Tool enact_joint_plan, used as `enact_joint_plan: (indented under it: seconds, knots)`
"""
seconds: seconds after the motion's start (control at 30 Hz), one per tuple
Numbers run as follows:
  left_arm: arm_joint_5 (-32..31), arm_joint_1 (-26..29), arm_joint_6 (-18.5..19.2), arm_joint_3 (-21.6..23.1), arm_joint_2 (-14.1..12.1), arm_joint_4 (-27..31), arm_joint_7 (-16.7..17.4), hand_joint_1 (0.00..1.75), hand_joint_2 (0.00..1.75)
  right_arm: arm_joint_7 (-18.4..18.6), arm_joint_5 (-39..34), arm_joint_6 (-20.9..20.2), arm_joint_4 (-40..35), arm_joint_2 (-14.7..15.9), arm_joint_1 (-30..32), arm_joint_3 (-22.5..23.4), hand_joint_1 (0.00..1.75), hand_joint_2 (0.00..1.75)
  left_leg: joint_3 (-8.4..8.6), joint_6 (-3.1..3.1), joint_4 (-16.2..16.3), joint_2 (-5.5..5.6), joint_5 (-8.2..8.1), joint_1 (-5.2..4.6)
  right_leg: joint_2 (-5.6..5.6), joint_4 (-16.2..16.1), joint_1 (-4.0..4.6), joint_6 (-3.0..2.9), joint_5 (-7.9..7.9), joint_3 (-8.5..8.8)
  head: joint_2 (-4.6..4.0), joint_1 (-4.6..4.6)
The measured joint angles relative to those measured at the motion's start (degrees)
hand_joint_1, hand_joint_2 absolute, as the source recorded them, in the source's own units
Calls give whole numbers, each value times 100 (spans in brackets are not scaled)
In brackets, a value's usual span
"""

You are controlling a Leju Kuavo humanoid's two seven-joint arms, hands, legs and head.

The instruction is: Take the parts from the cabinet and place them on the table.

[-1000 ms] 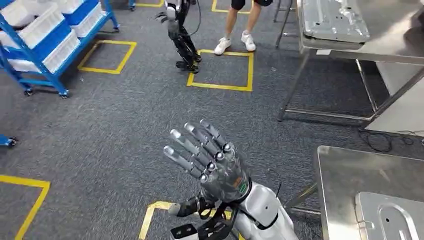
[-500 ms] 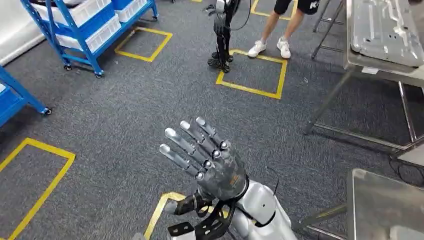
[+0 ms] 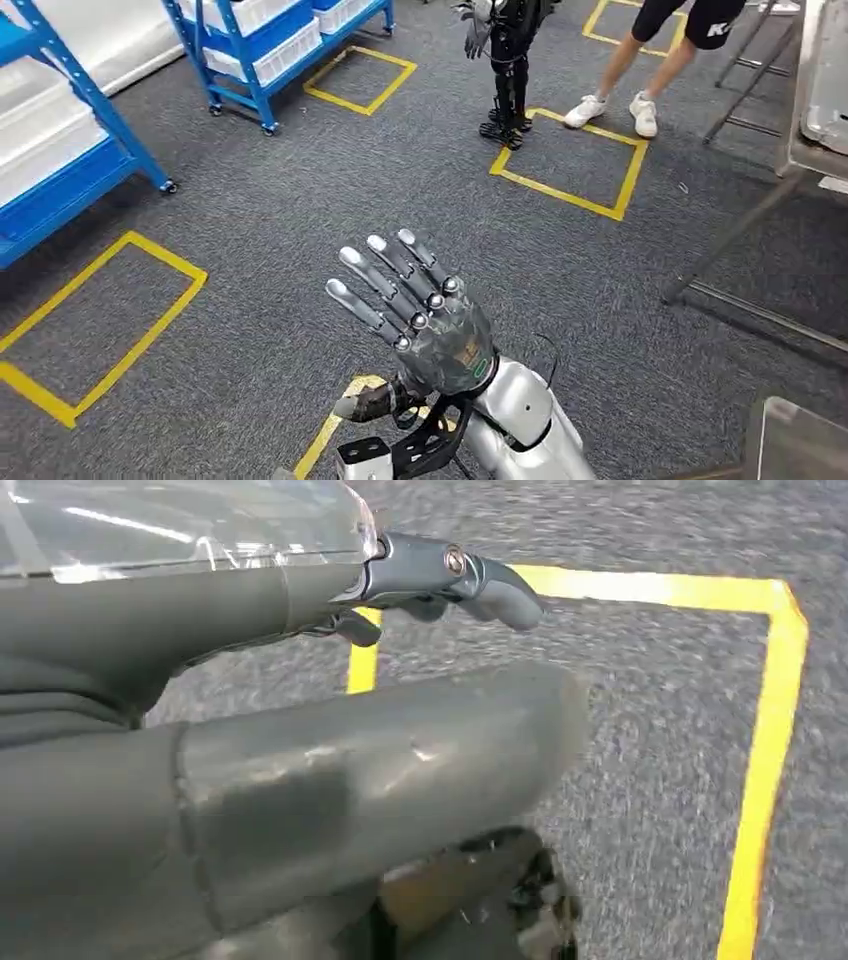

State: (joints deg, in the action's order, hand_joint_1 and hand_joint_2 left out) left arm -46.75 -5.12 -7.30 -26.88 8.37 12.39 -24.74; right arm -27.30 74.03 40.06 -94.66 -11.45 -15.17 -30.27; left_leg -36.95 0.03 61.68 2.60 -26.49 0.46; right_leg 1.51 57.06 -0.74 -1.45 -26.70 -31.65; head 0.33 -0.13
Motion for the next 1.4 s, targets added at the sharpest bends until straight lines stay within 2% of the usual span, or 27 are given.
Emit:
enact_joint_plan:
  seconds: [0.07,0.13,0.2,0.27,0.3,0.33,0.43,0.47,0.5,0.53,0.6,0.63,0.7,0.77,0.8,0.93,0.97,1.0,1.03,1.1,1.13,1.17,1.23,1.27,1.3,1.33,1.4]
  knots:
    - [0,-33,-4,-4,0,0,-2,0,0,0,0,0,24,0,11,0,0,0,-430,-52,873,-169,-445,29,-203,3,25,-17,-13,0,0,2]
    - [0,-15,-4,-7,0,0,-2,0,0,0,2,0,61,0,13,0,0,0,-693,-101,1422,-205,-581,56,-387,9,25,-12,-30,-4,0,2]
    - [0,12,-4,-9,0,0,-2,0,0,0,0,0,85,0,12,0,0,0,-386,-130,854,-257,-210,92,-540,23,21,15,-59,8,0,2]
    - [0,3,-4,-11,-2,0,-4,0,0,0,0,0,90,0,8,-2,0,0,197,-134,-167,-549,192,99,-661,70,18,68,-117,37,0,2]
    - [0,-18,-4,-11,2,0,-4,0,0,0,0,0,90,0,5,-2,0,0,277,-91,-292,-674,92,17,-702,97,68,118,-151,29,0,0]
    - [4,-20,-13,-11,2,0,-7,0,0,0,-2,0,94,0,0,-2,0,0,249,-8,-306,-574,128,29,-733,105,69,139,-159,37,0,24]
    - [81,19,-100,-76,-13,0,-35,0,0,35,-4,0,138,-2,-42,-35,0,0,239,93,-334,-430,131,7,-869,87,52,206,-177,78,0,20]
    - [122,33,-118,-96,-17,0,-48,0,0,37,-4,0,155,-2,-74,-50,0,0,267,136,-373,-379,159,34,-670,151,8,260,-250,72,0,20]
    - [155,29,-122,-109,-18,0,-52,0,0,48,-9,2,164,-2,-92,-61,0,0,265,171,-379,-326,165,32,-414,351,-3,259,-403,-22,0,17]
    - [186,13,-120,-146,-17,0,-63,0,0,72,-13,2,181,2,-93,-64,0,0,254,205,-377,-274,171,31,-273,784,-6,254,-653,-233,0,20]
    - [227,18,-111,-197,-4,-2,-59,0,0,83,-20,2,243,37,-84,-64,0,0,251,220,-375,-129,170,11,-177,1664,4,250,-980,-689,0,22]
    - [236,38,-109,-212,2,-2,-41,0,0,79,-20,2,280,50,-81,-61,0,0,252,222,-368,-57,169,0,-169,1866,4,239,-978,-820,0,20]
    - [238,93,-103,-251,18,-13,-24,0,0,-11,-20,2,330,65,-77,-50,0,0,254,221,-345,111,163,-10,-138,1496,7,192,-583,-721,0,20]
    - [240,125,-101,-284,55,-22,-13,0,0,-131,-46,2,350,65,-73,17,0,0,261,211,-331,283,156,-9,49,511,7,121,-30,-295,0,20]
    - [240,135,-103,-295,81,-26,-7,0,0,-171,-68,2,363,65,-71,55,0,0,243,198,-325,327,156,-12,350,282,7,98,-53,-202,0,18]
    - [249,157,-136,-347,83,-26,4,0,0,-339,-118,2,437,53,-57,151,0,0,183,41,-364,573,201,49,202,152,48,85,-36,-145,0,20]
    - [256,145,-138,-361,79,-26,4,0,0,-369,-122,0,461,28,-49,166,0,0,174,36,-311,426,168,33,95,41,-24,42,17,-84,0,15]
    - [260,124,-142,-374,76,-26,4,0,0,-391,-122,0,483,4,-45,186,0,0,124,25,-179,99,63,-9,33,1,-3,19,20,-49,0,15]
    - [260,78,-142,-380,76,-26,4,0,0,-396,-120,0,501,-7,-45,203,0,0,-44,6,167,-65,-149,-3,-66,-1,6,-5,16,-39,0,7]
    - [258,25,-133,-393,72,-26,4,0,0,-426,-98,0,562,-9,4,258,0,0,-464,-34,1019,-168,-534,23,-267,2,29,-24,1,-37,0,7]
    - [256,23,-133,-409,72,-26,4,0,0,-439,-98,0,601,-11,33,282,0,0,-599,-59,1293,-184,-598,37,-359,4,31,-25,-9,-40,0,4]
    - [247,37,-133,-417,72,-26,4,0,0,-457,-100,0,632,-11,47,299,0,0,-588,-76,1286,-204,-525,54,-434,6,30,-16,-19,-38,0,7]
    - [243,65,-133,-420,66,-26,7,0,0,-474,-101,0,671,-15,50,334,0,0,-213,-107,591,-283,-115,89,-564,36,22,14,-47,-35,0,7]
    - [243,61,-133,-420,63,-26,7,0,0,-479,-100,0,691,-18,48,350,0,0,81,-113,68,-420,113,92,-622,68,19,40,-76,-32,0,4]
    - [240,45,-133,-420,63,-26,7,0,0,-492,-100,0,708,-20,50,354,0,0,237,-119,-275,-707,79,66,-675,108,37,79,-111,-37,0,5]
    - [240,29,-133,-422,63,-26,7,0,0,-503,-101,0,721,-20,50,378,0,0,260,-32,-304,-639,91,21,-719,151,75,121,-143,-50,0,11]
    - [238,53,-136,-435,63,-26,7,0,0,-529,-98,2,767,-44,59,435,0,0,235,29,-290,-526,83,13,-804,131,87,150,-149,-20,0,24]
